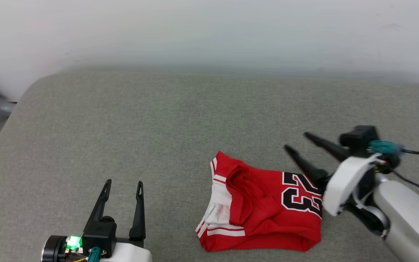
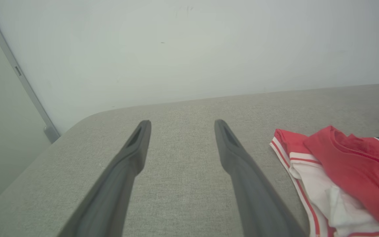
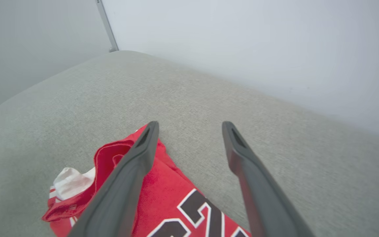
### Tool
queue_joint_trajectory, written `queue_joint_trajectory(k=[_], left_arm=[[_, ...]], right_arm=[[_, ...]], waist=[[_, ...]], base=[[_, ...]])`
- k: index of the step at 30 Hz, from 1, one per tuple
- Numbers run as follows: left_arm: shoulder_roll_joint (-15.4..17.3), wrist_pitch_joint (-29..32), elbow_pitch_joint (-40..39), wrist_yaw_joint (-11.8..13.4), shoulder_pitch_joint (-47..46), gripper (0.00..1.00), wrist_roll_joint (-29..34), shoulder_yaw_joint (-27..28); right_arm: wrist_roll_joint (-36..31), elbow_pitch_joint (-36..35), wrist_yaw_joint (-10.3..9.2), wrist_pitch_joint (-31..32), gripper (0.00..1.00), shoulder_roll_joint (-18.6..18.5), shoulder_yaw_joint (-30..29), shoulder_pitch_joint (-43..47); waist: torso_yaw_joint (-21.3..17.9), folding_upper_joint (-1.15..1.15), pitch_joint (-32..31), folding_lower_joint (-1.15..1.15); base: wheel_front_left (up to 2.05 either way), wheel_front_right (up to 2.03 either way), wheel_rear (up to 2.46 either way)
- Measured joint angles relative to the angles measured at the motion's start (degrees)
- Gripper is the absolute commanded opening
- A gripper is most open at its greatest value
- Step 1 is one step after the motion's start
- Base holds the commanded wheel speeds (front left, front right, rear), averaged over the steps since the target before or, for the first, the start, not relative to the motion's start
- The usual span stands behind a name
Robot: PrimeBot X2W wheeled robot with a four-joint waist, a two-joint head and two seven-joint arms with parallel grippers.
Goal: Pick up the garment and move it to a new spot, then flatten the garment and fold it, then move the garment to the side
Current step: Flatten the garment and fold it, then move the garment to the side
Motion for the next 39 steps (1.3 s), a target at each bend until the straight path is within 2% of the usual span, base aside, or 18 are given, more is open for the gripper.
queue_joint_trajectory(k=[5,8,10,14,19,23,29,39], left_arm=[[0.33,0.0,-0.44,-0.12,0.96,1.0,0.0,0.79],[0.51,0.0,-0.73,-0.46,1.64,1.0,-0.02,0.93],[0.54,0.0,-0.81,-0.52,1.95,1.0,-0.02,1.01],[0.63,0.0,-0.81,-0.76,2.57,1.0,-0.02,1.14],[0.71,0.0,-0.9,-1.18,2.65,1.0,-0.02,1.27],[0.77,0.0,-0.93,-1.53,3.03,1.0,-0.07,1.38],[0.75,0.0,-1.26,-1.78,4.1,1.0,-0.16,1.55],[0.57,0.0,-0.97,-2.78,5.42,1.0,-0.78,2.08]], right_arm=[[-8.39,0.18,0.02,-9.55,1.0,-1.1,-9.65,4.67],[-15.5,0.18,0.01,-11.72,1.0,0.18,-17.92,8.26],[-19.49,-1.51,0.0,-11.96,1.0,2.48,-23.79,11.88],[-26.96,-9.79,0.01,-12.1,1.0,8.51,-35.48,19.76],[-33.77,-18.67,0.01,-12.1,1.0,14.64,-44.24,28.14],[-37.71,-23.68,0.01,-12.11,1.0,18.2,-47.93,33.13],[-38.31,-26.43,0.0,-12.12,1.0,22.41,-51.12,38.74],[-36.9,-24.8,0.01,-12.12,1.0,24.16,-49.89,42.46]], waist=[[-1.93,0.0,-1.32,0.0],[-2.95,0.0,-2.02,0.0],[-3.51,0.0,-2.44,0.0],[-4.25,0.0,-3.13,0.0],[-4.51,0.0,-3.66,0.0],[-4.34,0.0,-4.19,-0.01],[-3.86,0.0,-4.99,0.0],[-3.39,0.0,-5.49,0.0]], base=[[0.0,0.0,0.0],[0.0,0.0,0.0],[0.0,0.0,0.0],[0.0,0.0,0.0],[0.0,0.0,0.0],[0.0,0.0,0.0],[0.0,0.0,0.0],[0.0,0.0,0.0]])
